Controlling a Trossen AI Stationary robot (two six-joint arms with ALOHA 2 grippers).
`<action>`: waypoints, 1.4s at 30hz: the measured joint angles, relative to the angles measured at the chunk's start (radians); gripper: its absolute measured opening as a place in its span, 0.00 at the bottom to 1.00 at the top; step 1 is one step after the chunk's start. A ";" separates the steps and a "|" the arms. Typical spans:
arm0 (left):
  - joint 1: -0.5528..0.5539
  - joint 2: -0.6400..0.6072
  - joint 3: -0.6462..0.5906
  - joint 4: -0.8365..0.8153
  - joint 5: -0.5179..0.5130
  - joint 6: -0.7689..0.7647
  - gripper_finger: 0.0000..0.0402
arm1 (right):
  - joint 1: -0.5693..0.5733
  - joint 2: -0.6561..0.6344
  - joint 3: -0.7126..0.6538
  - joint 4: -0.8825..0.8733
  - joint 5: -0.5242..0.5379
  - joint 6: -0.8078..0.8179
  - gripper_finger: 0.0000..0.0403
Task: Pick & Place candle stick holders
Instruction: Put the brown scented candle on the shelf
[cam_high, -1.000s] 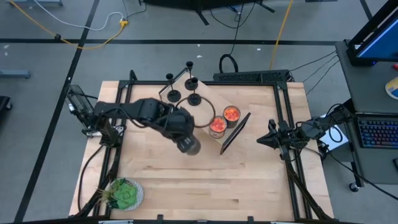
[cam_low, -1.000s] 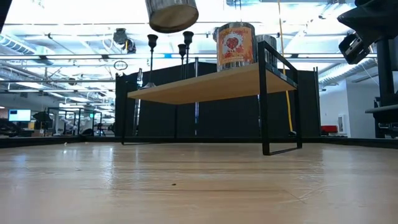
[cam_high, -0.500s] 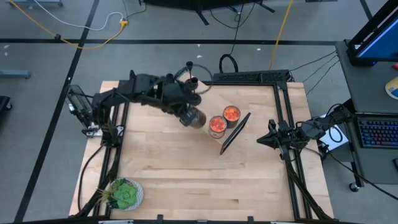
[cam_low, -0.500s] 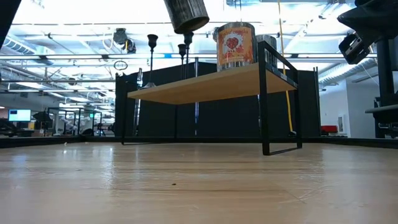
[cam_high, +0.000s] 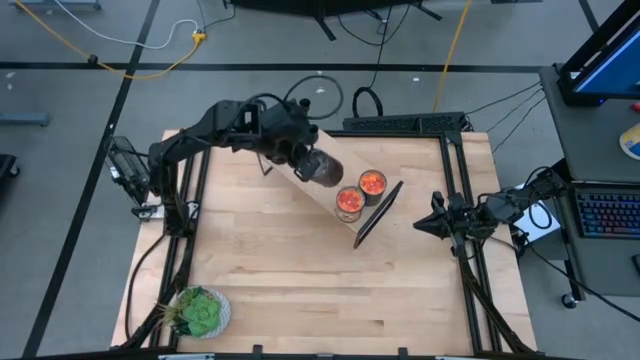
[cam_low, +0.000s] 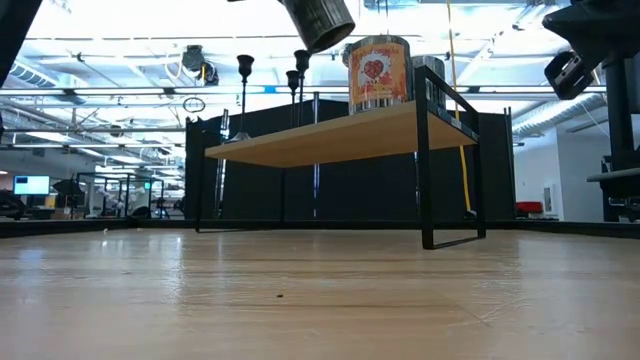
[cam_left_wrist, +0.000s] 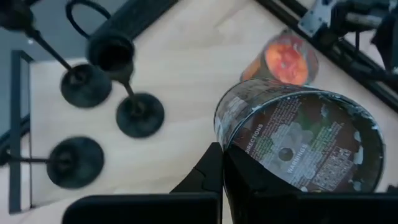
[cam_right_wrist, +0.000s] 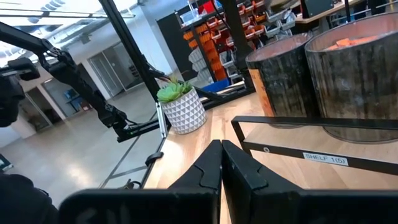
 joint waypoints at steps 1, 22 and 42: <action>0.004 0.000 0.000 0.009 -0.003 0.003 0.00 | 0.000 0.000 0.000 0.003 0.000 0.000 0.00; 0.052 0.112 -0.002 0.124 -0.026 0.081 0.00 | 0.000 0.000 0.000 0.010 0.023 0.000 0.00; 0.072 0.178 -0.002 0.147 -0.026 0.110 0.00 | 0.000 0.000 0.000 0.009 0.022 -0.004 0.00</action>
